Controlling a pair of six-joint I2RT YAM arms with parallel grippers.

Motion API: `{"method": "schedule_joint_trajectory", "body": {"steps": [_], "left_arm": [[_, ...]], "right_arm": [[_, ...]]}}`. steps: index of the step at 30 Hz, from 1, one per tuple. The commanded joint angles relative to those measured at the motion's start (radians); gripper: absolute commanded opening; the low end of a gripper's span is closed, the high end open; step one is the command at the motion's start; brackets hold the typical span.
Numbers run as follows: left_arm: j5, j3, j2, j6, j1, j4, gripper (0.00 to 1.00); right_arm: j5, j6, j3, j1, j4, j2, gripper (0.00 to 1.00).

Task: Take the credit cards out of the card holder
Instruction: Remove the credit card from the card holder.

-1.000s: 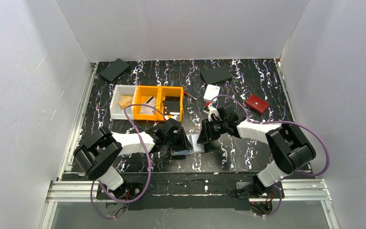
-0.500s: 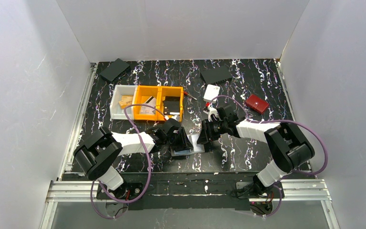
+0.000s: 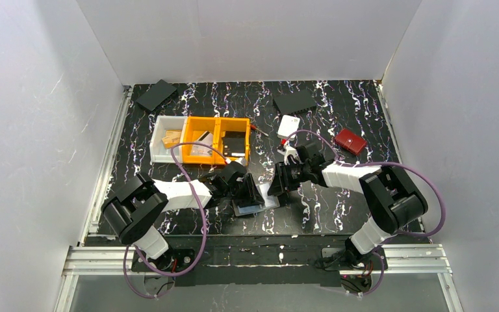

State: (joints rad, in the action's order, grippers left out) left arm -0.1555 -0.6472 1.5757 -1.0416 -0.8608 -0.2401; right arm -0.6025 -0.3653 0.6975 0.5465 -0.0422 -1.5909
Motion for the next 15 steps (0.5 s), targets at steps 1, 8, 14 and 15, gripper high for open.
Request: {"method": "schedule_joint_trajectory", "body": {"steps": [1, 8, 14, 15], "left_arm": [[-0.016, 0.011, 0.009, 0.003, -0.004, -0.017, 0.29], [-0.026, 0.012, 0.009, 0.002, -0.005, -0.028, 0.33], [-0.03, 0.015, 0.004, 0.002, -0.005, -0.034, 0.36], [-0.031, 0.015, 0.004, 0.003, -0.004, -0.035, 0.37]], "right_arm": [[-0.119, -0.063, 0.017, -0.002, -0.065, -0.008, 0.43], [-0.165, -0.103, 0.004, -0.021, -0.103, -0.007, 0.42], [-0.189, -0.122, 0.001, -0.027, -0.118, -0.014, 0.38], [-0.194, -0.125, -0.001, -0.028, -0.121, -0.016, 0.37]]}}
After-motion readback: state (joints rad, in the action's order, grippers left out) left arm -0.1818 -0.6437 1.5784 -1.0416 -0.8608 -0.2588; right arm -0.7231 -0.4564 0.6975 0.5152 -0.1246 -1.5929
